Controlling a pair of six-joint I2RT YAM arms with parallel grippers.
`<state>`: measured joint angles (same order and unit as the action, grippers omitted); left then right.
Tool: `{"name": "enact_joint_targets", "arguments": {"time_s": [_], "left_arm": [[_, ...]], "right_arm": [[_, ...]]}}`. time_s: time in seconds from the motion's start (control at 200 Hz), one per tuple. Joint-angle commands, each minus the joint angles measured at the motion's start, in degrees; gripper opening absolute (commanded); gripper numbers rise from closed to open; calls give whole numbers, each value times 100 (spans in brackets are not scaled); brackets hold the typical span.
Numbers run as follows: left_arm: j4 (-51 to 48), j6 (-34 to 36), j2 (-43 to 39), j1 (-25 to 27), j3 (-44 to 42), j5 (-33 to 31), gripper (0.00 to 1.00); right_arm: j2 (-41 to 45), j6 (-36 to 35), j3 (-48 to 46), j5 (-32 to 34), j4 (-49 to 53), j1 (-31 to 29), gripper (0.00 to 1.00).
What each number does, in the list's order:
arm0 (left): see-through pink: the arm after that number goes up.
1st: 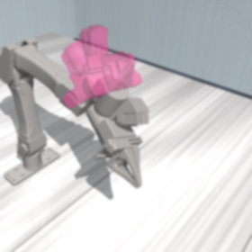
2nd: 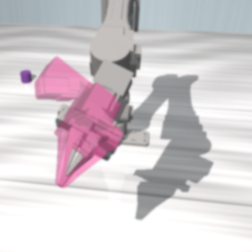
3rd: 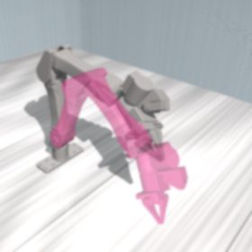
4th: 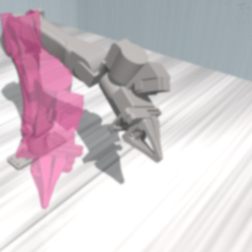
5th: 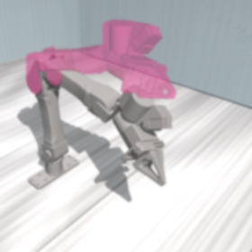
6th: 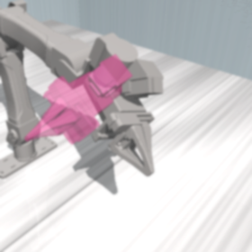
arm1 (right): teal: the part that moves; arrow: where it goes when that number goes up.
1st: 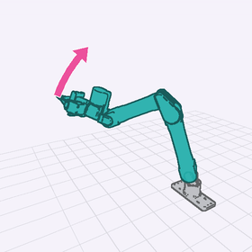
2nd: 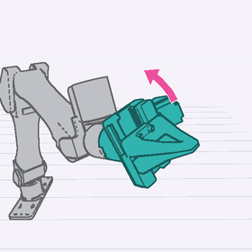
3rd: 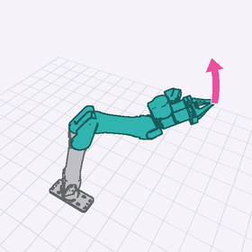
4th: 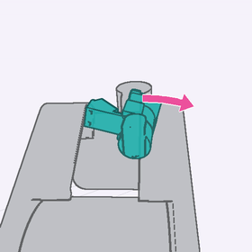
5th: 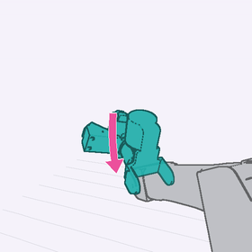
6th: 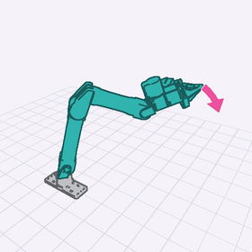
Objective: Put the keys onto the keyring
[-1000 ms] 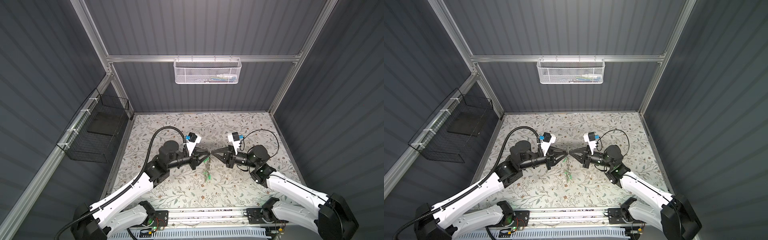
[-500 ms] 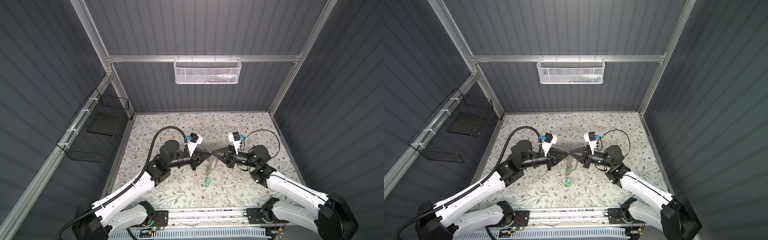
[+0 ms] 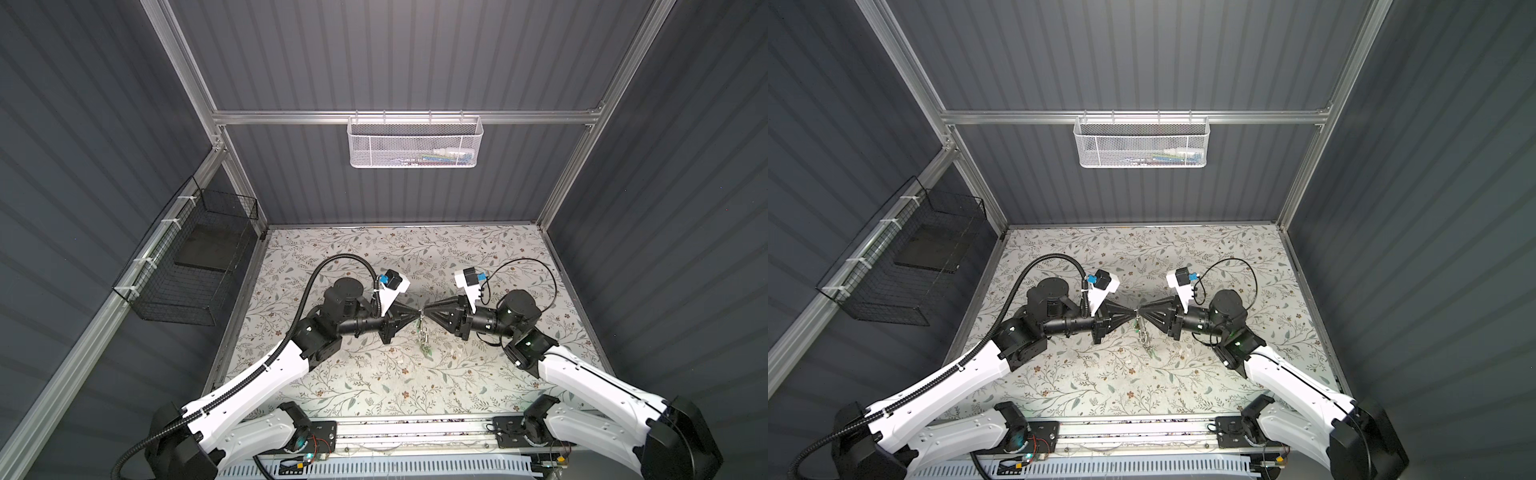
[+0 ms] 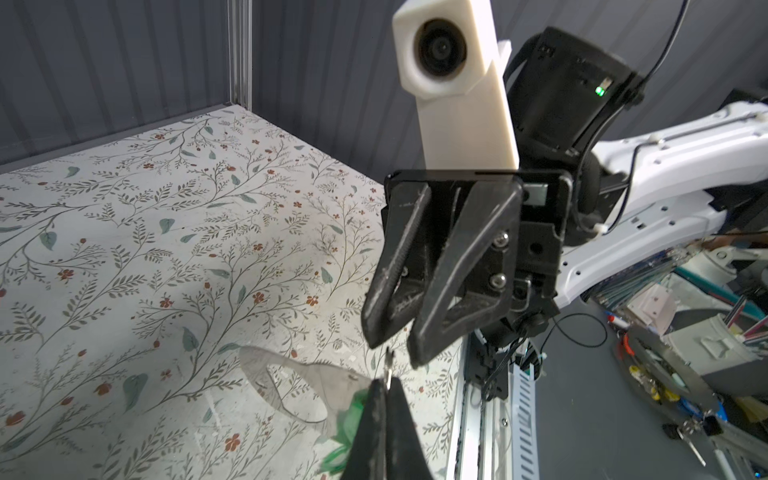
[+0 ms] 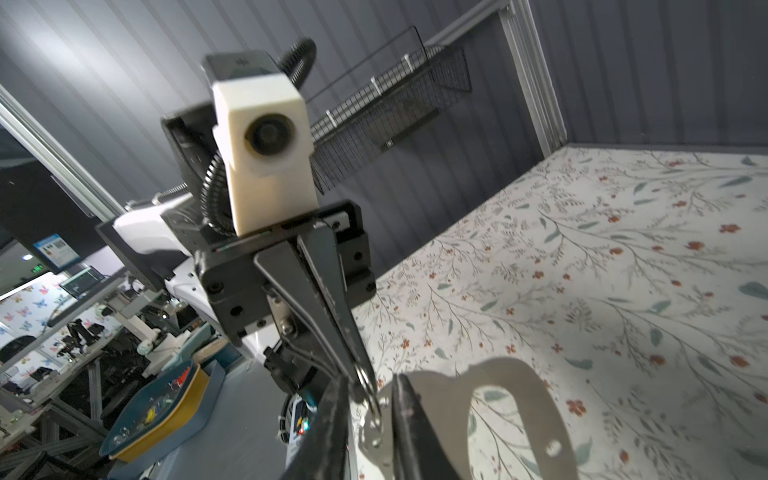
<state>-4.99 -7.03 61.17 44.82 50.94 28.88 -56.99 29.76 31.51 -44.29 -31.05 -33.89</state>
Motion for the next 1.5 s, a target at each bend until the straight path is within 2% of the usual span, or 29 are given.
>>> {"name": "enact_joint_targets", "arguments": {"time_s": [0.0,0.175,0.33,0.856,1.496], "left_arm": [[-947,847,90,7,473,-76,0],[-1956,1690,451,9,883,-48,0],[-2458,1998,664,9,1196,161,0],[-2400,1977,652,9,1192,443,0],[-2254,1848,626,5,1193,464,0]], "right_arm": [[226,-853,381,144,1489,2,23],[176,-1601,907,158,2928,-19,22],[-1,-1793,1109,111,3212,-59,23],[-479,-2072,1408,-194,3338,-343,25],[-663,-2211,1371,-211,3456,-522,18]]}}
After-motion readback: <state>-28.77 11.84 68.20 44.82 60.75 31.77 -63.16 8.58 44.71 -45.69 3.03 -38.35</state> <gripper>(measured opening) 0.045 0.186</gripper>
